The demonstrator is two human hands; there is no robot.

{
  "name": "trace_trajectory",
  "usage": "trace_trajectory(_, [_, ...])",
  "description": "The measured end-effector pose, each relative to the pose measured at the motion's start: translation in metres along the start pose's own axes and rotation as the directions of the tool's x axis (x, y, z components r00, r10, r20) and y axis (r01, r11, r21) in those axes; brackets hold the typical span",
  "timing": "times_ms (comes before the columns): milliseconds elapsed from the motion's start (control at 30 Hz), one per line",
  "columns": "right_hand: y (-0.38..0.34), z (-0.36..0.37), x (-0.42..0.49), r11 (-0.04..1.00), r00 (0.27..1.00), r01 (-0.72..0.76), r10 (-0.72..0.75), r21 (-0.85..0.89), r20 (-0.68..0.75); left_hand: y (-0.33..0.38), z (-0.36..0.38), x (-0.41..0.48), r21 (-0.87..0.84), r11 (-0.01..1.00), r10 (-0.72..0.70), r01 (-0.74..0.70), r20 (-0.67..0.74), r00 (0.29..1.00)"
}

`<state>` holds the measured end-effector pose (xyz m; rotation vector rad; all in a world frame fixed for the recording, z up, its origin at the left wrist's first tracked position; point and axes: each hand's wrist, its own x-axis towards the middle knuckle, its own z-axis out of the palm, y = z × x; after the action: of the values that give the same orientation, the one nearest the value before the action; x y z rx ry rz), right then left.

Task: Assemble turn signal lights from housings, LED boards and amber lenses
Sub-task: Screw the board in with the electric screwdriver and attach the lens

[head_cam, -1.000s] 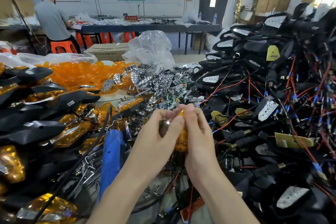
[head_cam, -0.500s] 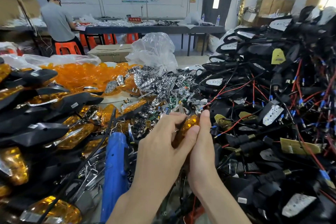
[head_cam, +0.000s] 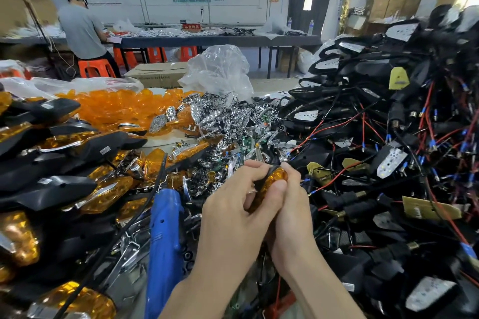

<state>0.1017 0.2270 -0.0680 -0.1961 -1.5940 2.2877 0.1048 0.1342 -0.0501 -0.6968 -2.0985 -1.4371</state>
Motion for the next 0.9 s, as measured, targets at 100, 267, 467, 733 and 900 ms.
trace_trajectory(100, [-0.005,-0.001,0.001,0.993,0.999,0.035,-0.030,-0.112,0.042,-0.002,-0.001,0.004,-0.144,0.984,-0.099,0.101,0.022,0.995])
trace_trajectory(267, [-0.007,0.001,-0.005,0.987,0.986,0.105,-0.087,-0.122,0.143,-0.005,-0.002,0.007,-0.314,0.914,-0.248,0.258,0.073,0.966])
trace_trajectory(467, [-0.009,0.003,-0.006,0.986,0.978,0.142,-0.126,-0.089,0.166,-0.007,-0.007,0.010,-0.331,0.893,-0.269,0.304,0.147,0.952])
trace_trajectory(733, [-0.005,0.006,-0.004,0.999,0.993,0.035,-0.037,0.021,0.116,-0.008,-0.007,0.011,-0.300,0.919,-0.236,0.257,0.105,0.966])
trace_trajectory(900, [-0.006,0.005,-0.003,0.999,0.989,-0.011,0.004,0.050,0.146,-0.014,-0.013,0.015,-0.353,0.860,-0.318,0.369,0.195,0.928])
